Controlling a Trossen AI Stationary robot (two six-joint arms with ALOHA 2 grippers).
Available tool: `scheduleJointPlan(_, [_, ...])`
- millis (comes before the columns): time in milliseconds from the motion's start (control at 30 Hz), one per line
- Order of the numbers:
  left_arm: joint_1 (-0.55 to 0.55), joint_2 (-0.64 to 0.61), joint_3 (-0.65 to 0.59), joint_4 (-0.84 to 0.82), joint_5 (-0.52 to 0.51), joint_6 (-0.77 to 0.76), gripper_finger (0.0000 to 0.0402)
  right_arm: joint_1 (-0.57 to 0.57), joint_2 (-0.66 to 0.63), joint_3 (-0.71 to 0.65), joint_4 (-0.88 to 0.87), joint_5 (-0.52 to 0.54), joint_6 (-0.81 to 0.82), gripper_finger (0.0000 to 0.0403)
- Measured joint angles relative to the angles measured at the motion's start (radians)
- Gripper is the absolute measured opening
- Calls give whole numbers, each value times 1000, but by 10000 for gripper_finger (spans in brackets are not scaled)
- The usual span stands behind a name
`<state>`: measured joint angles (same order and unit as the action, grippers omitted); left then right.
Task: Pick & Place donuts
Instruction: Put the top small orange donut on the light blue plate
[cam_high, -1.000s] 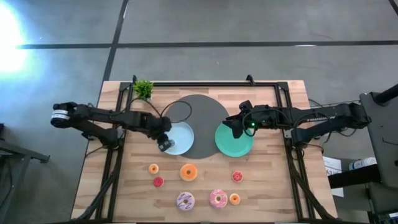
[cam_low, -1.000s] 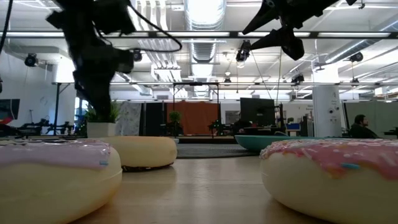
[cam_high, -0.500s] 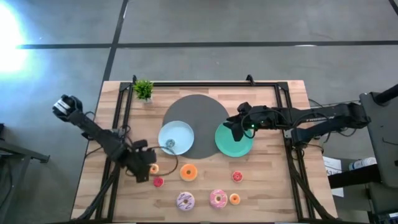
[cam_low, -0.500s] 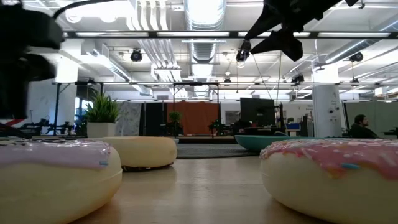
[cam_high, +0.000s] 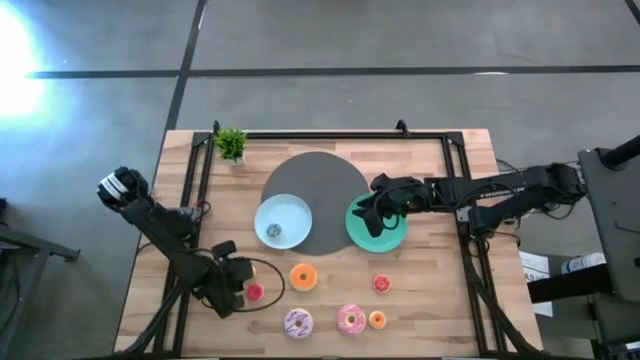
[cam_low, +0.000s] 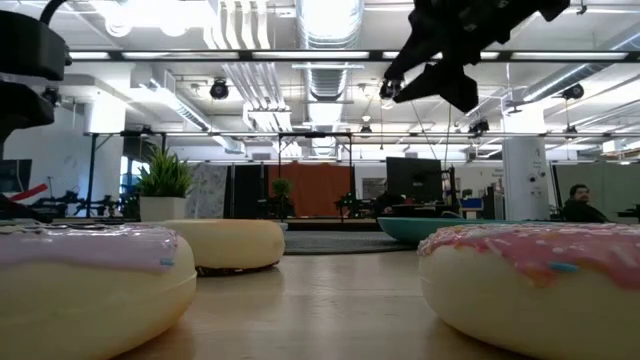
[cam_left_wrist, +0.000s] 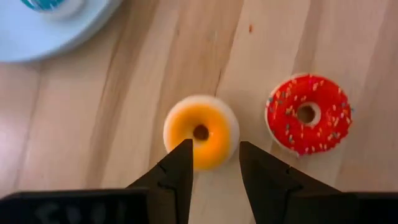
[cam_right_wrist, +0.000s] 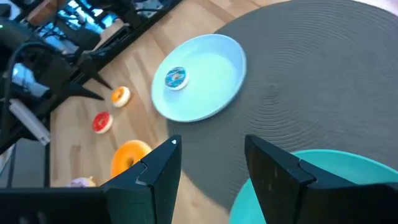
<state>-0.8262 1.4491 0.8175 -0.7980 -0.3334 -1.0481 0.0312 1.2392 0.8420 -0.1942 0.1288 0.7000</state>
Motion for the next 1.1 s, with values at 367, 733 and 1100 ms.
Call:
scheduleJointPlan(367, [-3,53,-2,-31,-56,32,88,47,-2,37,-77,77,-16,169])
scheduleJointPlan(733, [-24,11,19,29,-46,58,87,47,-2,37,-95,80,-4,169])
scheduleJointPlan(1100, [-32,59,-26,77,-42,55,87,47,-1,37,-94,83,0,169])
